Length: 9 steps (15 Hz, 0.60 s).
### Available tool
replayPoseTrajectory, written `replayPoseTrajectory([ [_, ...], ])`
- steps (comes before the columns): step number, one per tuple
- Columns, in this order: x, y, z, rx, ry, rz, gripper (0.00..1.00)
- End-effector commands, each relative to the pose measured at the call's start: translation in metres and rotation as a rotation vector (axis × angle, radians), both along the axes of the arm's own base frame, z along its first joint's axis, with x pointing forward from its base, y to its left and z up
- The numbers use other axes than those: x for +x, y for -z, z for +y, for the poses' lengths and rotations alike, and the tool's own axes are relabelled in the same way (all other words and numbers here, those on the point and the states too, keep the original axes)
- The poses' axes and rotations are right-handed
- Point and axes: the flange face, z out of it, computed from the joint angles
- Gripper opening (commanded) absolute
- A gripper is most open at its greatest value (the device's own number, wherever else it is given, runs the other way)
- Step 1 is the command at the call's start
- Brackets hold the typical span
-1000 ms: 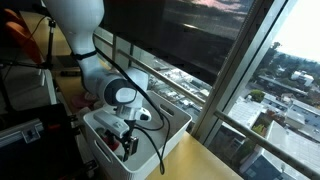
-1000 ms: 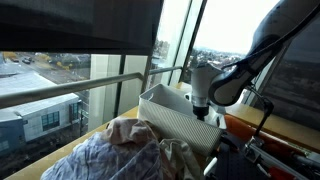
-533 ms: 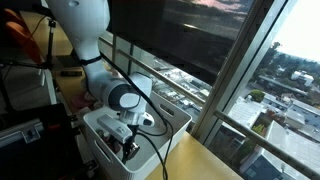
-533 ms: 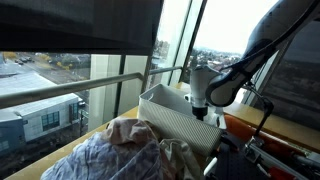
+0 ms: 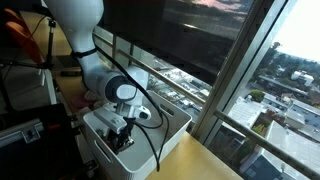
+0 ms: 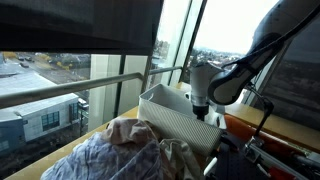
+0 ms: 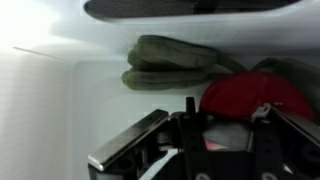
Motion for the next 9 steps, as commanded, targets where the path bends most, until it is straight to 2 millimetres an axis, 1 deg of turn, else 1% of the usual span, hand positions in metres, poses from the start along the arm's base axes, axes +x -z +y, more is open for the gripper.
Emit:
replayPoseTrajectory([
  [1, -0.012, -0.024, 0.025, -0.012, 0.037, 0.004, 0.0],
  [7, -0.023, -0.059, 0.078, -0.053, 0.048, -0.016, 0.0],
  [9, -0.026, -0.068, 0.09, -0.066, 0.051, -0.026, 0.0],
])
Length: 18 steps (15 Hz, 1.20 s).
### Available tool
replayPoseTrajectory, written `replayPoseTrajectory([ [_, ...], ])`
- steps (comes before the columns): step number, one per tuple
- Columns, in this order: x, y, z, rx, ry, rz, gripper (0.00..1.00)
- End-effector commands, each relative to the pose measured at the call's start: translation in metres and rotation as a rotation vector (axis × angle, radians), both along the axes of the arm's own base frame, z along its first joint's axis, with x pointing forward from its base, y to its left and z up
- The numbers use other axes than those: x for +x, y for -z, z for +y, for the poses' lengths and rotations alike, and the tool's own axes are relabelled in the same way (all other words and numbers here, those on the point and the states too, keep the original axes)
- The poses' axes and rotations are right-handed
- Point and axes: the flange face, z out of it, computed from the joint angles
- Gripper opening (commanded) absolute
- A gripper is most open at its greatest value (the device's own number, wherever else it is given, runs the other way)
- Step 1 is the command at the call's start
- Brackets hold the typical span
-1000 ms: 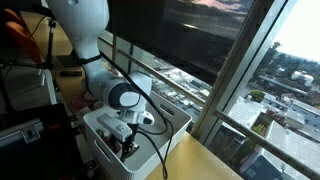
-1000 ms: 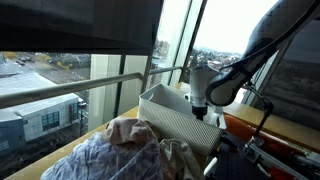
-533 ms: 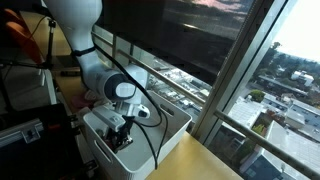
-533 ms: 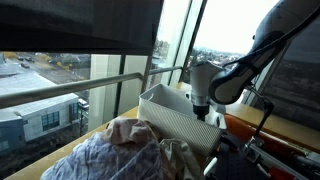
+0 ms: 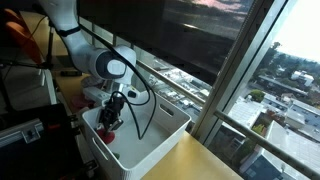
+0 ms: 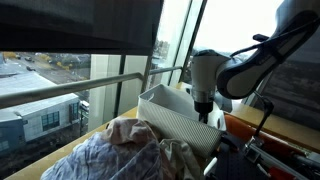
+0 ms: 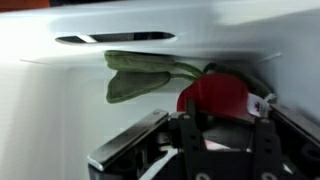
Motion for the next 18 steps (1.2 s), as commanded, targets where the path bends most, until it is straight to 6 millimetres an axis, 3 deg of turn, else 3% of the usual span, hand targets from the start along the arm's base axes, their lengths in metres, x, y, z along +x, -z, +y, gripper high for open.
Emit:
replayPoseTrajectory([
  [1, -0.013, -0.025, 0.022, -0.018, 0.015, -0.015, 0.0],
  [7, -0.006, -0.065, 0.029, -0.043, 0.035, -0.077, 0.0],
  [11, 0.017, -0.143, 0.021, -0.051, 0.052, -0.184, 0.0],
  [13, 0.028, -0.169, 0.015, -0.06, 0.07, -0.212, 0.0],
  [14, 0.031, -0.173, 0.01, -0.071, 0.077, -0.214, 0.21],
  [18, 0.019, -0.133, -0.016, -0.121, 0.106, -0.167, 0.46],
])
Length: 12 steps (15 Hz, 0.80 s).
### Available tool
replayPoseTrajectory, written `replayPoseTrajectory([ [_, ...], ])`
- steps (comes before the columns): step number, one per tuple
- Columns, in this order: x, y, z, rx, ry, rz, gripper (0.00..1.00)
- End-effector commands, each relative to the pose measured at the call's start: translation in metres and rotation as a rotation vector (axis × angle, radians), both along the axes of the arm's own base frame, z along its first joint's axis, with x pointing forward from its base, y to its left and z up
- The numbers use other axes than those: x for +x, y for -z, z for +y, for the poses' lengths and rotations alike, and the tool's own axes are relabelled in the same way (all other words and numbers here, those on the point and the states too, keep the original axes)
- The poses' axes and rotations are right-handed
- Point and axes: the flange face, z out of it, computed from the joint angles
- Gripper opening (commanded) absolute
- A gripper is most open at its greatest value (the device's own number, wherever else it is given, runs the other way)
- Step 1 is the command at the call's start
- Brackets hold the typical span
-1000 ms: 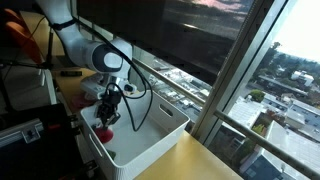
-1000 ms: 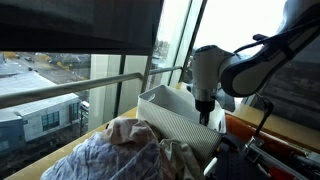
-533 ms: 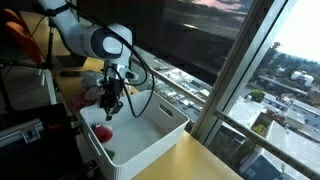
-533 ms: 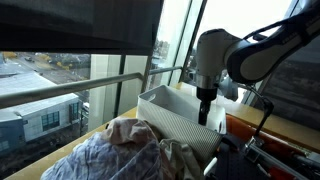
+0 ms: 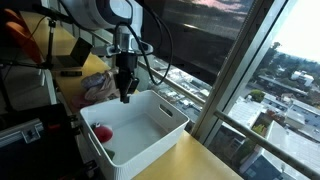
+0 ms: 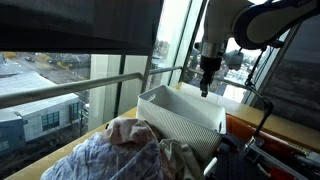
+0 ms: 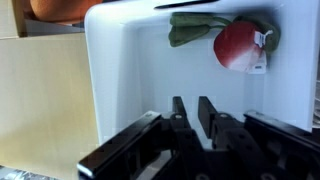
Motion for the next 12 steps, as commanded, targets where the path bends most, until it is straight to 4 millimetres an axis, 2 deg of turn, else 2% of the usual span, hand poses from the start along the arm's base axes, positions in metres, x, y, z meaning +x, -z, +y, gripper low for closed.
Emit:
replayPoseTrajectory([
  [1, -0.012, 0.046, -0.022, -0.036, 0.035, 0.064, 0.54],
  [4, -0.027, 0.098, -0.038, -0.01, 0.076, 0.141, 0.76],
  [7, -0.037, 0.148, -0.044, 0.024, 0.104, 0.196, 0.97],
  [10, -0.045, 0.185, -0.049, 0.054, 0.122, 0.236, 1.0],
  [12, -0.048, 0.202, -0.051, 0.074, 0.139, 0.257, 1.0],
])
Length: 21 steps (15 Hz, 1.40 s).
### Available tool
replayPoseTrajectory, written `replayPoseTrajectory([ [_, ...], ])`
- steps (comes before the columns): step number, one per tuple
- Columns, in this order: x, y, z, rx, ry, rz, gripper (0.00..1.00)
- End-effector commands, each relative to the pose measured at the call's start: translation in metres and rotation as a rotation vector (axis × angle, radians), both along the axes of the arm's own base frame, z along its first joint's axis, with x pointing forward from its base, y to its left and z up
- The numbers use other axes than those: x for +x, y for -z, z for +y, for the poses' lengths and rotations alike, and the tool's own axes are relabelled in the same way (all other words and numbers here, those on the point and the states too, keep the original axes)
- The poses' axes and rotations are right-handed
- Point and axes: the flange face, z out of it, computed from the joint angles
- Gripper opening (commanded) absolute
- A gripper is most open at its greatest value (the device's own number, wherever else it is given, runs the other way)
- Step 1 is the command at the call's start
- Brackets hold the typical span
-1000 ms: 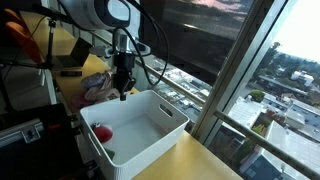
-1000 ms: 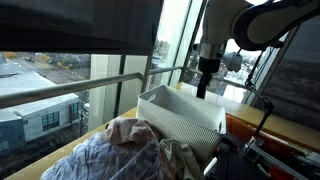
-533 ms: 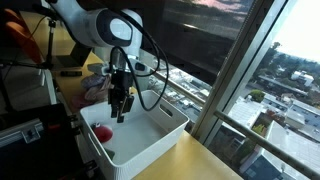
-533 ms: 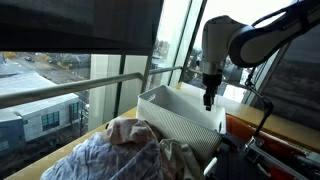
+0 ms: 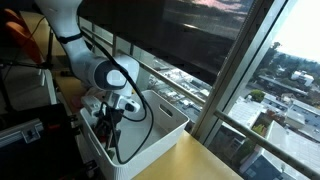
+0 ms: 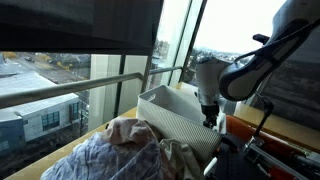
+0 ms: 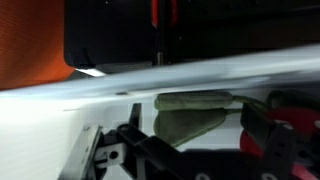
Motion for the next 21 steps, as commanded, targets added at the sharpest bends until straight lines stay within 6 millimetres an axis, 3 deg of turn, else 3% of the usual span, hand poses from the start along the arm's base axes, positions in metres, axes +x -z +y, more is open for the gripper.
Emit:
replayPoseTrajectory([
  [1, 0.001, 0.024, -0.007, 0.038, 0.037, 0.017, 1.0],
  [7, 0.009, 0.038, -0.01, 0.087, 0.069, 0.046, 1.0],
  [8, 0.011, 0.039, -0.01, 0.099, 0.07, 0.049, 0.75],
  [10, 0.014, 0.039, -0.012, 0.124, 0.076, 0.052, 0.68],
  [14, 0.021, 0.032, -0.021, 0.173, 0.083, 0.056, 0.35],
  [19, 0.039, 0.008, -0.042, 0.193, 0.084, 0.05, 0.01],
  [21, 0.046, -0.001, -0.05, 0.198, 0.09, 0.049, 0.0],
])
